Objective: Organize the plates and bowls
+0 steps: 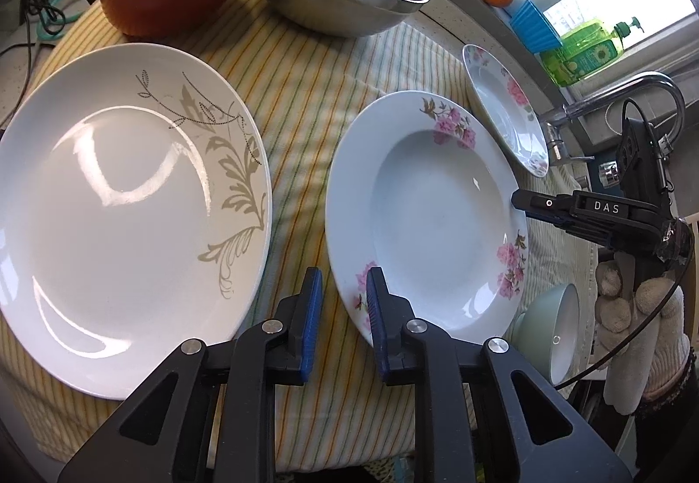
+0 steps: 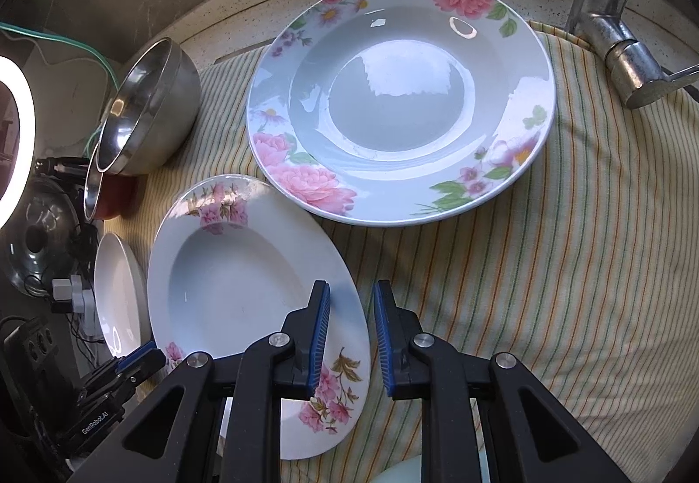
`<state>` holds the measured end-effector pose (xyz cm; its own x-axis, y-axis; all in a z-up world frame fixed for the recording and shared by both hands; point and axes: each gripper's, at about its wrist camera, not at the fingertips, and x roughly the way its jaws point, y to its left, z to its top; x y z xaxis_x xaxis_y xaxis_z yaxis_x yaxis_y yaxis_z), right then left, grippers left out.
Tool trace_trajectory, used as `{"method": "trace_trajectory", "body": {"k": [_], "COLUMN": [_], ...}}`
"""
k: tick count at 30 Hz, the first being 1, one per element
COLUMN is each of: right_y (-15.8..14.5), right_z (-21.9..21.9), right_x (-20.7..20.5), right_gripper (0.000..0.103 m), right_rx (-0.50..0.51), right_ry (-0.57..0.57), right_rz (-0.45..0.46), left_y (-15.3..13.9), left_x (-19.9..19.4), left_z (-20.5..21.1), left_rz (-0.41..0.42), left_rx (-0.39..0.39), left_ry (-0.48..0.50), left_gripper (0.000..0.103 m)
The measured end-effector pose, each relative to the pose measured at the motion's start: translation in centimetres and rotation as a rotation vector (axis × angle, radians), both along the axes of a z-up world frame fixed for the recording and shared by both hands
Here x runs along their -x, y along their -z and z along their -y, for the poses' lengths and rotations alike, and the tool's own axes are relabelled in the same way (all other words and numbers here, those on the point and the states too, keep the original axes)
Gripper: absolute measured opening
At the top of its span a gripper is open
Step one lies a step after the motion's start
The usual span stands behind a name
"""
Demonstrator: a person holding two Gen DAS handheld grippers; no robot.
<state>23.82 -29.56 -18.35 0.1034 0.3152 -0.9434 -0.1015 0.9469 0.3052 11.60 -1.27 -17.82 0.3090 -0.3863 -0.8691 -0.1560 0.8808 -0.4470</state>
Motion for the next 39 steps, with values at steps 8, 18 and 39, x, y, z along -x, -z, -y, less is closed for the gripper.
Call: {"method": "trace_trajectory", "body": {"k": [8,18,39], "right_y": [0.1,0.0,-0.1], "right_z": [-0.2,-0.2,-1.9], "right_x": [-0.2,-0.3,1.5], "right_gripper": [0.019,0.019,0.019], "right_rx": [-0.004,0.008,0.031], "right_ry": [-0.011,-0.031,-0.071], "right_rz": [-0.005,0.001,-0.016], "left_y": [0.3,0.5,-0.1], "left_x": [-0.4,-0.4,1.1], "left_z": [0.0,-0.1,-1.0], "left_rz": [-0.006,0.000,0.024], "left_rx": [0.006,0.029,-0.010], "left_ry": [0.005,0.004,-0.009], "left_gripper": [0.015,0.014,0.014]}}
